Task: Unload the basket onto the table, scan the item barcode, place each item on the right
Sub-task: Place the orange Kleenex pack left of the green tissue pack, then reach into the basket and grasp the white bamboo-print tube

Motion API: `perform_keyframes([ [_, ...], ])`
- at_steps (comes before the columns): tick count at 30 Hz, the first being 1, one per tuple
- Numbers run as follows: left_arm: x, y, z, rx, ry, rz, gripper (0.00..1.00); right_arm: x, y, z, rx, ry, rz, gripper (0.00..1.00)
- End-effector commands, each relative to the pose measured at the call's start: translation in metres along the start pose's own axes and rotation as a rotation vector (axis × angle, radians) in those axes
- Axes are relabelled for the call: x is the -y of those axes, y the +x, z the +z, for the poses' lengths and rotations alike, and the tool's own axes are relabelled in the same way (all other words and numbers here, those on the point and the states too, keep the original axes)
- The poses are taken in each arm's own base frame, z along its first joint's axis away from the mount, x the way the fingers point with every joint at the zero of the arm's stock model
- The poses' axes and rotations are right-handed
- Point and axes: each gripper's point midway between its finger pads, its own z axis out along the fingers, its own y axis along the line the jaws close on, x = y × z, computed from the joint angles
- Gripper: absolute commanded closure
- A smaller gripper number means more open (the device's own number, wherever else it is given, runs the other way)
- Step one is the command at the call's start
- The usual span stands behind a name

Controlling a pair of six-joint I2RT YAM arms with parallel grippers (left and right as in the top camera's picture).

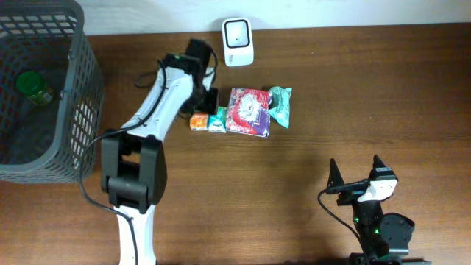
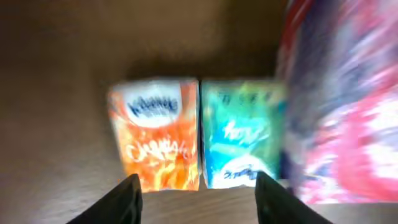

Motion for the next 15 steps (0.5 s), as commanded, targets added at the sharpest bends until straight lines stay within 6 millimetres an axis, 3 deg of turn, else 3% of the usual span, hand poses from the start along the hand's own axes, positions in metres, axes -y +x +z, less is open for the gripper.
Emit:
perform_keyframes([
  [1,-0.008,-0.034,-0.058,0.107,0.014,-0.024,0.23,-0.001,0.003,0.0,-0.004,-0.004,0.008,0.01],
  [2,-0.013,-0.04,-0.08,0.131,0.013,-0.035,0.21,-0.001,0.003,0.0,-0.004,-0.004,0.008,0.01],
  [3,-0.018,-0.044,-0.099,0.154,0.013,-0.048,0.07,-0.001,0.003,0.0,-0.004,-0.004,0.008,0.01],
  [4,-0.023,-0.046,-0.115,0.172,0.012,-0.058,0.0,-0.001,0.003,0.0,-0.004,-0.004,0.008,0.01],
  [7,-0.042,-0.048,-0.176,0.262,0.007,-0.099,0.01,-0.001,0.003,0.0,-0.005,-0.004,0.008,0.01],
  [10,-0.058,-0.037,-0.231,0.345,-0.001,-0.135,0.01,-0.001,0.003,0.0,-0.004,-0.004,0.008,0.01],
  [15,-0.066,-0.027,-0.275,0.445,-0.005,-0.147,0.01,-0.001,0.003,0.0,-0.004,-0.004,0.008,0.01],
])
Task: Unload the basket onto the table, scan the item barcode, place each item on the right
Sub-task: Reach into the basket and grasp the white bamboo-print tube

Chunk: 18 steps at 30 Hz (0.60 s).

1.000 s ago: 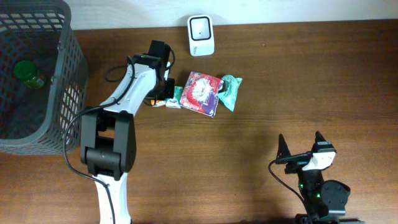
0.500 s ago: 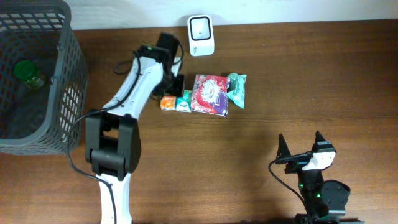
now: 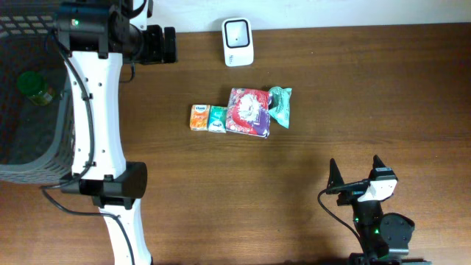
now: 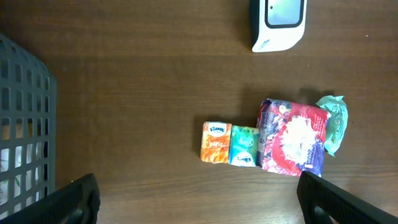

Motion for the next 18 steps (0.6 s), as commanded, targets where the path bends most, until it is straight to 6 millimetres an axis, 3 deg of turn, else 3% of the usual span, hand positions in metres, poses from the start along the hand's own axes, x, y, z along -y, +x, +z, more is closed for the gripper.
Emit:
perform_keyframes([
  [1,-0.008,-0.005,-0.038,0.084,0.004,0.0,0.01,-0.001,0.003,0.0,-0.005,-0.004,0.009,0.01],
  [5,-0.033,-0.008,-0.074,0.161,-0.027,-0.047,0.01,-0.001,0.003,0.0,-0.004,-0.004,0.008,0.01],
  [8,-0.058,-0.008,-0.09,0.196,-0.06,-0.093,0.01,-0.001,0.003,0.0,-0.004,-0.004,0.009,0.01],
  [14,-0.137,-0.002,-0.114,0.239,-0.171,-0.252,0.01,-0.001,0.003,0.0,-0.004,-0.004,0.009,0.02],
  [18,-0.215,0.017,-0.136,0.262,-0.284,-0.415,0.01,-0.001,0.003,0.0,-0.004,-0.004,0.009,0.01],
])
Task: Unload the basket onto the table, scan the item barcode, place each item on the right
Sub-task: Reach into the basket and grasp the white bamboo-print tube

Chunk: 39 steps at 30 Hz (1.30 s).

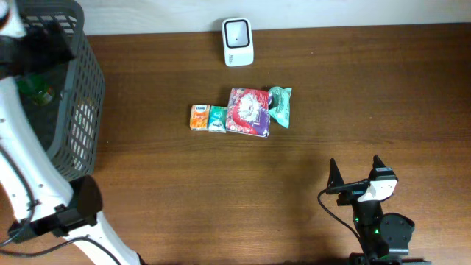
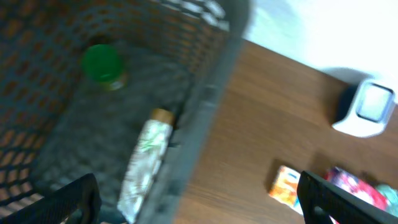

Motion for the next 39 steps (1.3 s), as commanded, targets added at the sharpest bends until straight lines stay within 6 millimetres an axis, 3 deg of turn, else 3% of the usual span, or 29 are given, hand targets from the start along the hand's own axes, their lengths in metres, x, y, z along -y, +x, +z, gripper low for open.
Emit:
perform_keyframes([
  [1,-0.063,-0.008,-0.023,0.059,-0.092,-0.105,0.01,-0.001,0.003,0.0,-0.004,-0.004,0.008,0.01],
  [3,-0.108,-0.007,-0.029,0.067,-0.159,-0.187,0.01,-0.001,0.003,0.0,-0.004,-0.004,0.008,0.01],
  [7,-0.153,-0.004,-0.019,0.04,-0.212,-0.185,0.02,-0.001,0.003,0.0,-0.004,-0.004,0.008,0.01],
  [9,-0.169,0.0,0.001,-0.006,-0.22,-0.192,0.08,-0.001,0.003,0.0,-0.004,-0.004,0.008,0.01],
  [12,-0.181,0.014,0.046,-0.117,-0.209,-0.198,0.07,-0.001,0.003,0.0,-0.004,-0.004,0.008,0.01],
  [16,-0.159,0.029,0.106,-0.218,-0.006,-0.01,0.07,-0.001,0.003,0.0,-0.004,-0.004,0.008,0.01],
  [20,-0.147,0.045,0.136,-0.291,0.035,0.07,0.09,-0.001,0.003,0.0,-0.005,-0.004,0.008,0.01],
  [22,-0.137,0.058,0.155,-0.349,0.064,0.118,0.16,-0.001,0.003,0.0,-0.004,-0.004,0.008,0.01],
  [28,-0.125,0.073,0.179,-0.42,0.015,0.192,0.13,-0.001,0.003,0.0,-0.004,-0.004,0.008,0.01],
  [35,-0.13,0.124,0.231,-0.541,0.044,0.171,0.16,-0.001,0.003,0.0,-0.004,-0.004,0.008,0.01],
  [39,-0.125,0.136,0.246,-0.57,0.092,0.15,0.2,-0.001,0.003,0.0,-0.004,-0.004,0.008,0.01],
])
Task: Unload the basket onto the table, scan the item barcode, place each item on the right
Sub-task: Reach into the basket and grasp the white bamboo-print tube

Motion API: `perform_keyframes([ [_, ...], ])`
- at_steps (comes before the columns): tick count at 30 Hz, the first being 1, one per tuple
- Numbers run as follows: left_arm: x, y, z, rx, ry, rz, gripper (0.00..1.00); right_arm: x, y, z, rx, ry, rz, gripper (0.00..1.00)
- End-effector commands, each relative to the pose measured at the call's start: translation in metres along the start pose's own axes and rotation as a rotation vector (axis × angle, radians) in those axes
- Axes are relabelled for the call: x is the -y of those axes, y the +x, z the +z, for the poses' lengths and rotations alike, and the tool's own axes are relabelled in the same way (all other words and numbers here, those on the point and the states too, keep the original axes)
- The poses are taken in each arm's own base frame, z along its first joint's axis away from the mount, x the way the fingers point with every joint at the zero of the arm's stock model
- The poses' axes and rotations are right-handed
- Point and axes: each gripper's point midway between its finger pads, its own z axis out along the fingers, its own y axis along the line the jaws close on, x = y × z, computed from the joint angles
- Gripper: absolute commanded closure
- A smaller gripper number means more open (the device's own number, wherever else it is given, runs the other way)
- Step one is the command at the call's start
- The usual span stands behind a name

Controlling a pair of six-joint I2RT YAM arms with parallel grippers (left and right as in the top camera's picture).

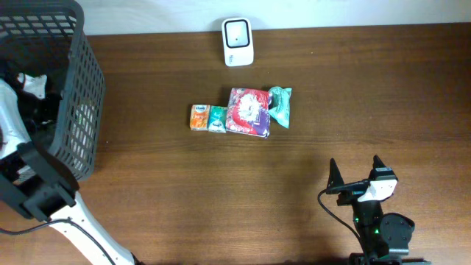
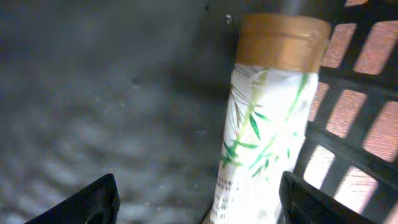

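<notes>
A white tube [image 2: 261,137] with green leaf print and a brown cap lies in the grey basket [image 1: 81,44], against its mesh wall [image 2: 373,124]. My left gripper [image 2: 199,202] is open low inside the basket. Its fingers [image 2: 93,202] stand wide apart, and the tube's lower end sits between them toward the right one. The white scanner [image 1: 238,33] stands at the table's back edge. My right gripper [image 1: 356,171] is open at the front right, holding nothing.
An orange tissue pack [image 1: 198,117], a teal pack [image 1: 217,118], a red patterned pack [image 1: 249,112] and a green packet [image 1: 280,105] lie in a row mid-table. My left arm [image 1: 15,140] reaches over the basket's front rim.
My left gripper was high over the basket's rim, with the tube and a green-lidded bottle below. Now it is low in the basket, close to the tube, still open. The right arm has not moved.
My left gripper was open close over the orange and teal tissue packs. Then it was high at the back left, looking down on the row and the scanner. Then it was over the basket, and now it is inside at the white tube. The packs stayed put.
</notes>
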Motion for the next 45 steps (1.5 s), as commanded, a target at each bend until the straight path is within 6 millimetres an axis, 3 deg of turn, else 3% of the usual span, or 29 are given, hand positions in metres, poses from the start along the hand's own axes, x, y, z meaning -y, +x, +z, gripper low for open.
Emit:
perform_keyframes([
  [1,0.005,0.0,0.012,-0.012,0.044,0.012,0.2,-0.001,0.003,0.0,-0.004,-0.004,0.008,0.01],
  [10,0.01,0.007,0.025,-0.034,0.081,0.005,0.25,-0.001,0.003,0.0,-0.005,-0.004,0.008,0.01],
  [17,0.015,0.032,0.07,-0.098,0.127,-0.011,0.26,-0.001,0.003,0.0,-0.005,-0.004,0.008,0.01],
  [18,0.015,0.033,0.073,-0.102,0.127,-0.012,0.32,-0.001,0.003,0.0,-0.004,-0.004,0.008,0.01],
  [20,0.014,0.032,0.072,-0.094,0.124,-0.011,0.55,-0.001,0.003,0.0,-0.004,-0.004,0.008,0.01],
  [24,0.011,0.023,0.063,-0.07,0.108,-0.018,0.69,-0.001,0.003,0.0,-0.004,-0.004,0.008,0.01],
  [26,0.011,0.015,0.051,-0.051,0.101,-0.021,0.82,-0.001,0.003,0.0,-0.004,-0.004,0.008,0.01],
  [29,0.01,-0.001,0.025,-0.004,0.085,-0.099,0.87,-0.001,0.003,0.0,-0.005,-0.004,0.008,0.01],
  [31,0.016,-0.014,-0.006,0.046,0.104,-0.119,0.9,-0.001,0.003,0.0,-0.004,-0.004,0.008,0.02],
  [34,0.041,-0.04,-0.061,0.183,0.214,-0.093,0.91,-0.001,0.003,0.0,-0.004,-0.004,0.008,0.01],
  [38,0.049,-0.06,-0.133,0.367,0.176,-0.034,0.9,-0.001,0.003,0.0,-0.004,-0.004,0.008,0.01],
  [42,0.052,-0.074,-0.201,0.579,0.109,0.028,0.9,-0.001,0.003,0.0,-0.004,-0.004,0.008,0.01],
  [45,0.063,-0.071,-0.262,0.747,0.067,0.05,0.94,-0.001,0.003,0.0,-0.004,-0.004,0.008,0.01],
])
